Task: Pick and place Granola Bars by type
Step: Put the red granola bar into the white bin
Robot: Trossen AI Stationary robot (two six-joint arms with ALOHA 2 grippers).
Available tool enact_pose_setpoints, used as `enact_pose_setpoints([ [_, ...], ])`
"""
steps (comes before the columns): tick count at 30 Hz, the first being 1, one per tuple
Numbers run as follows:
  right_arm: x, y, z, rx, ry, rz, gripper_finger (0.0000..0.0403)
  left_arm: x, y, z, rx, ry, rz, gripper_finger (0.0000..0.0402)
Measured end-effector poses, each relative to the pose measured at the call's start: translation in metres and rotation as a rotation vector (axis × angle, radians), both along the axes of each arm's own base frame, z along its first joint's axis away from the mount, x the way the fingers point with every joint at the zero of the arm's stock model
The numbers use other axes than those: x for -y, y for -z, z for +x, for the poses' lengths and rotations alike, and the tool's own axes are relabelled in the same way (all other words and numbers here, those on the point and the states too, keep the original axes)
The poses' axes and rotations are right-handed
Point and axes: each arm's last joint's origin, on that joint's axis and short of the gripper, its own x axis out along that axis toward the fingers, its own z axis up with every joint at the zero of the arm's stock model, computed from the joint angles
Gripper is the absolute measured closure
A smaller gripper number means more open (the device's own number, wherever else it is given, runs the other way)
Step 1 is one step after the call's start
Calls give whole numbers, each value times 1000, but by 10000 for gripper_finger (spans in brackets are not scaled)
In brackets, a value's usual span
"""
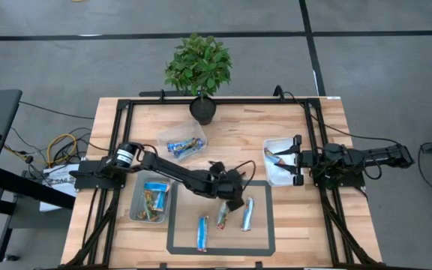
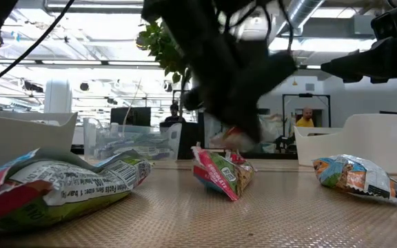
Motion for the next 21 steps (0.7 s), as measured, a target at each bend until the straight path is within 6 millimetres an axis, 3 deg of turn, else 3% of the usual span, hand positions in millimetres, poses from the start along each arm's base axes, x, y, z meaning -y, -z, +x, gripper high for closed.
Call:
enact_pose_setpoints([
  [8,0,0,0,0,0,0,232,-12,-47,21,341,27,146,355],
  [21,0,0,0,1,0,0,232,-73,-50,36,453,47,-155,357],
])
